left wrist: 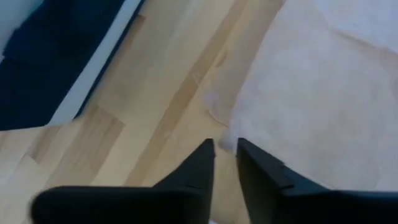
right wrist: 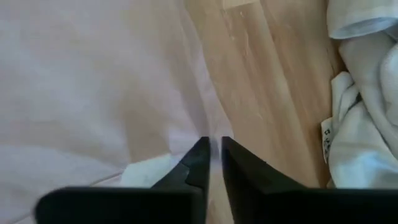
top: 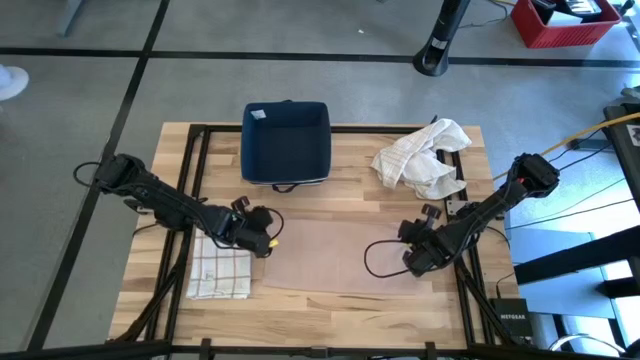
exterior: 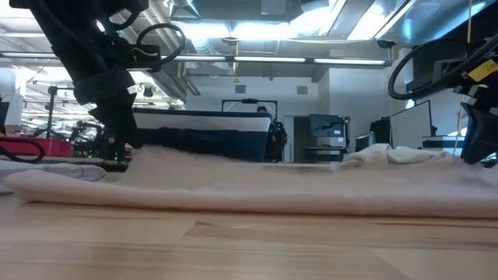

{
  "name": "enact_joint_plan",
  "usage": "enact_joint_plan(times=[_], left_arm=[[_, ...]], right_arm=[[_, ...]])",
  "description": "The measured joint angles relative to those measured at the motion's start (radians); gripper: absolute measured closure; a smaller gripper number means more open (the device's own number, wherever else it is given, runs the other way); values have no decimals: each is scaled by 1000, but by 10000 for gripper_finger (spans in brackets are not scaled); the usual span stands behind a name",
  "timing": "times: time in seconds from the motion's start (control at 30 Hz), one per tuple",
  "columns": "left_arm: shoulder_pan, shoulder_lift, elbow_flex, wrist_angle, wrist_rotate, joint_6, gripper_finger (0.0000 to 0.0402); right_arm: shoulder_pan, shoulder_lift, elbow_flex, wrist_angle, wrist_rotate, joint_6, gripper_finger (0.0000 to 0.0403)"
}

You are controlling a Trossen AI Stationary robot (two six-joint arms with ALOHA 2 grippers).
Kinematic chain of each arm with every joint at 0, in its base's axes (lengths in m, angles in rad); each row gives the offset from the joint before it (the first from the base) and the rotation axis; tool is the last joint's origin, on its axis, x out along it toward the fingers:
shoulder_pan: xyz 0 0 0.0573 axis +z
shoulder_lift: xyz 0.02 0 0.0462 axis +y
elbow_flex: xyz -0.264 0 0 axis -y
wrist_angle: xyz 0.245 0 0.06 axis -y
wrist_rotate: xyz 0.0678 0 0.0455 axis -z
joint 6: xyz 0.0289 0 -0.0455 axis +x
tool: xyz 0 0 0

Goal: Fold towel
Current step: Fold the light brown towel

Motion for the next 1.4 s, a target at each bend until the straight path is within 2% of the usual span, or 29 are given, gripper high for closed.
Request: enact_joint_plan(times=[0.13,0.23,0.33,0.43,0.63,0.73,1.03,1.27,1.4], left_arm=[[16,0,4,-12,55,9,274],[23,0,36,-29,137,12,244],[6,0,76,-24,225,19,232],[-27,0,86,49,266,46,230],[-82,13,68,165,282,58,229],[-102,45,46,220,291,58,229],[-142,176,34,214,402,-30,229],[-173,175,38,141,440,-133,229],[-169,159,60,103,463,-135,229]], right_arm=[[-26,0,3,-45,-13,44,299],[-32,0,36,-99,-68,46,259],[-24,-2,83,-94,-129,-16,230],[13,-9,105,26,-145,-102,214],[79,-5,57,428,-137,-225,209],[99,3,16,542,-139,-234,209],[105,56,-27,594,-225,-228,210],[102,77,-30,570,-296,-227,210],[102,77,-18,564,-305,-227,210]])
